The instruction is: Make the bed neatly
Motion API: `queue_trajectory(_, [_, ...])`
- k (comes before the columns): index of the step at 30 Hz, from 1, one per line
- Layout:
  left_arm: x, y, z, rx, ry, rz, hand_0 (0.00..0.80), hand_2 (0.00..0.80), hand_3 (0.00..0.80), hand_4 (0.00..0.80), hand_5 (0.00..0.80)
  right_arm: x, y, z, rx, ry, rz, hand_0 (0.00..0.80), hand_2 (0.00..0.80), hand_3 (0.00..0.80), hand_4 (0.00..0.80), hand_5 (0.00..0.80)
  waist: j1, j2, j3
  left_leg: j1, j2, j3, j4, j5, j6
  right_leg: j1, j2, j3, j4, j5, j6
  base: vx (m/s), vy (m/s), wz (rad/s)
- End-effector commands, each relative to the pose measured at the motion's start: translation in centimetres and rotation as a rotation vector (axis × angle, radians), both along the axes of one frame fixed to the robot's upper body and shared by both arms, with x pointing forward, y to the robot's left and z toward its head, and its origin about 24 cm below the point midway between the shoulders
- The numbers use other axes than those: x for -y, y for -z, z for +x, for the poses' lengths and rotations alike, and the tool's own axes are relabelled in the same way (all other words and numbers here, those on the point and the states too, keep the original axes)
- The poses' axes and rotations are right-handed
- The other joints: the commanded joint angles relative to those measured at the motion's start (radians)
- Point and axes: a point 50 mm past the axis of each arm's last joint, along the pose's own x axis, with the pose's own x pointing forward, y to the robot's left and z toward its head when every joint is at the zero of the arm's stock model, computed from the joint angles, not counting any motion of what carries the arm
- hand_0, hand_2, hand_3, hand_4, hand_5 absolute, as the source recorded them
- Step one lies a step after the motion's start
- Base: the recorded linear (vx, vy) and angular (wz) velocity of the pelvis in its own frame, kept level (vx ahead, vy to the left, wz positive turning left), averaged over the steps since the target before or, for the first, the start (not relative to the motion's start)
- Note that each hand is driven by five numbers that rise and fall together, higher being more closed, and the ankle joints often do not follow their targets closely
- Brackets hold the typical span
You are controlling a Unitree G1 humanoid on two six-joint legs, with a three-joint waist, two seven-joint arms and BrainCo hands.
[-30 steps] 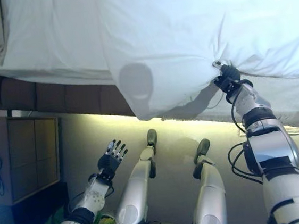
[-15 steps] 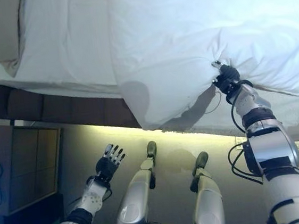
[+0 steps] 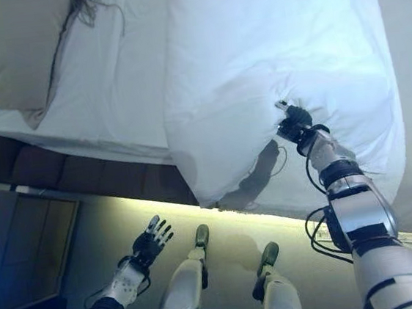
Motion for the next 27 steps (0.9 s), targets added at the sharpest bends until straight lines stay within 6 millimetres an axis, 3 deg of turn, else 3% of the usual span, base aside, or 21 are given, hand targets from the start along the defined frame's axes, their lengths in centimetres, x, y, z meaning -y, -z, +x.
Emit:
queue_trajectory(1, [0.3, 0.7, -0.5, -0.073, 0.055, 0.049, 0.0, 0.0, 0.0, 0.0, 0.0, -3.6, -2.5, 0.4, 0.192, -0.185, 0.089, 0.8, 0.8, 0.8, 0.8, 0.8, 0.03, -0.032, -0.108, 0.039, 0.049, 0.013, -0.018, -0.061, -0.007, 0.02, -0.069, 0.014, 0.067, -0.064, 0.041, 0.087, 0.011, -0.01])
queue_trajectory(8, [2.7, 1.6, -1.4, -0.195, 0.061, -0.214, 0.0, 0.0, 0.0, 0.0, 0.0, -6.5, -1.8, 0.1, 0.165, -0.275, 0.092, 0.8, 0.8, 0.8, 0.8, 0.8, 0.018, -0.038, -0.157, 0.093, 0.054, 0.02, -0.022, -0.067, -0.012, 0.074, -0.071, 0.019, 0.052, -0.064, 0.043, 0.117, 0.029, -0.01])
queue_trajectory(9, [4.0, 2.0, -2.0, -0.244, 0.052, -0.338, 0.0, 0.0, 0.0, 0.0, 0.0, -7.3, -1.5, 0.0, 0.158, -0.298, 0.109, 0.8, 0.8, 0.8, 0.8, 0.8, 0.011, -0.041, -0.168, 0.111, 0.058, 0.023, -0.022, -0.072, -0.012, 0.085, -0.069, 0.024, 0.053, -0.067, 0.042, 0.157, 0.016, -0.01])
queue_trajectory(15, [7.7, 1.6, -2.2, -0.346, 0.03, -0.648, 0.0, 0.0, 0.0, 0.0, 0.0, -11.7, -1.2, -0.6, 0.15, -0.38, 0.18, 0.8, 0.8, 0.8, 0.8, 0.8, -0.018, -0.072, -0.175, 0.137, 0.083, 0.044, -0.029, -0.076, -0.016, 0.097, -0.055, 0.053, 0.042, -0.061, 0.044, 0.089, -0.035, -0.09])
queue_trajectory(23, [11.2, -1.6, 0.6, -0.422, -0.014, -0.994, 0.0, 0.0, 0.0, 0.0, 0.0, -16.5, -3.5, -1.2, 0.256, -0.437, 0.28, 0.8, 0.8, 0.8, 0.8, 0.8, -0.029, -0.153, -0.124, 0.107, 0.127, 0.066, -0.013, -0.082, -0.022, 0.068, -0.026, 0.074, 0.043, -0.048, 0.044, -0.027, -0.152, -0.11])
queue_trajectory(27, [12.5, -3.2, 2.2, -0.432, -0.017, -1.058, 0.0, 0.0, 0.0, 0.0, 0.0, -17.9, -4.8, -1.3, 0.301, -0.46, 0.321, 0.8, 0.8, 0.8, 0.8, 0.8, -0.028, -0.184, -0.101, 0.086, 0.144, 0.069, 0.002, -0.085, -0.025, 0.056, -0.012, 0.08, 0.045, -0.043, 0.041, -0.026, -0.124, -0.1])
